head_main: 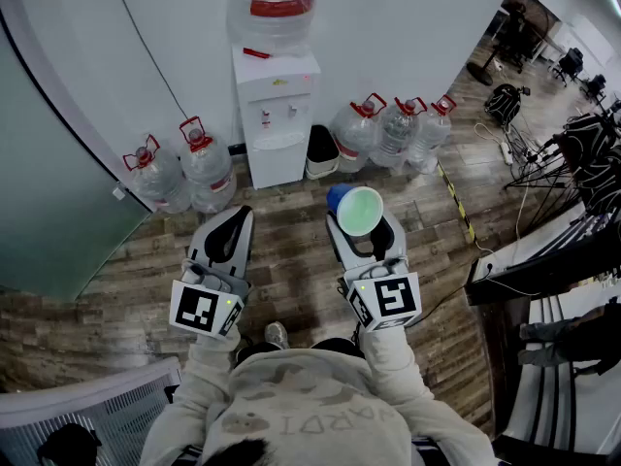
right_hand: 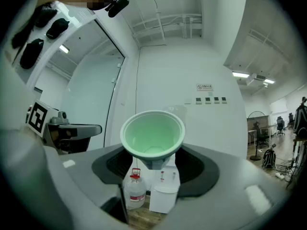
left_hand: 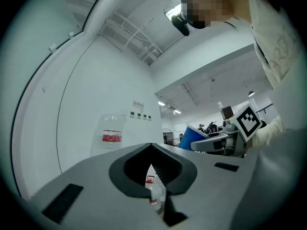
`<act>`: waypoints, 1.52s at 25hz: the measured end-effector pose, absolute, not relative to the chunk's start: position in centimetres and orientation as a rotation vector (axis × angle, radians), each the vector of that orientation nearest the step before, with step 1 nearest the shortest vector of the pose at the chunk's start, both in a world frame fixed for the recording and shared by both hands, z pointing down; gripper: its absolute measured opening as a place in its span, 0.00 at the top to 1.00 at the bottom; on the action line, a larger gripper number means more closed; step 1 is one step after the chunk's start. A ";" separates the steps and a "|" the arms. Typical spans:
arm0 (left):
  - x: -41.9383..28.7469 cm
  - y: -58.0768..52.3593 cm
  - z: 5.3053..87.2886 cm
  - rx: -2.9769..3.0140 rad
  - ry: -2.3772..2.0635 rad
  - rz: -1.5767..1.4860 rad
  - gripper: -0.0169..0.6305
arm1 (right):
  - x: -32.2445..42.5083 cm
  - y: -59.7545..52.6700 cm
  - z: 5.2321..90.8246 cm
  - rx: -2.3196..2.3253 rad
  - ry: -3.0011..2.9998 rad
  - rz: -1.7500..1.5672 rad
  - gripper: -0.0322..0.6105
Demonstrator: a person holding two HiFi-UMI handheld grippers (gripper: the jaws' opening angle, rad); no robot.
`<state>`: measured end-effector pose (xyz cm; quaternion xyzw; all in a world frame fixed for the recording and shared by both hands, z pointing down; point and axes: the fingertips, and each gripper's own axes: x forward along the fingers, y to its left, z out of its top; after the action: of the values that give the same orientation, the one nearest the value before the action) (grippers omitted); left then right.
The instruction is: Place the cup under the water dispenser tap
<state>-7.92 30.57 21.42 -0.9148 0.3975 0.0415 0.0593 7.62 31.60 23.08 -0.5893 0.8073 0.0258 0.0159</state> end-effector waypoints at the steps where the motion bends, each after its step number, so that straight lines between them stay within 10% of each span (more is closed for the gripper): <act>1: -8.1 30.5 21.5 -2.771 1.201 0.127 0.97 | 7.4 31.5 23.1 -1.833 2.512 0.083 0.50; 38: -11.1 19.7 21.8 -2.763 1.217 0.146 0.97 | 4.8 20.9 23.9 -1.825 2.558 0.116 0.50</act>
<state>-11.06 19.71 21.81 -0.9125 0.4018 0.0482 0.0594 4.84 20.88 23.89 -0.5804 0.8135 0.0368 -0.0015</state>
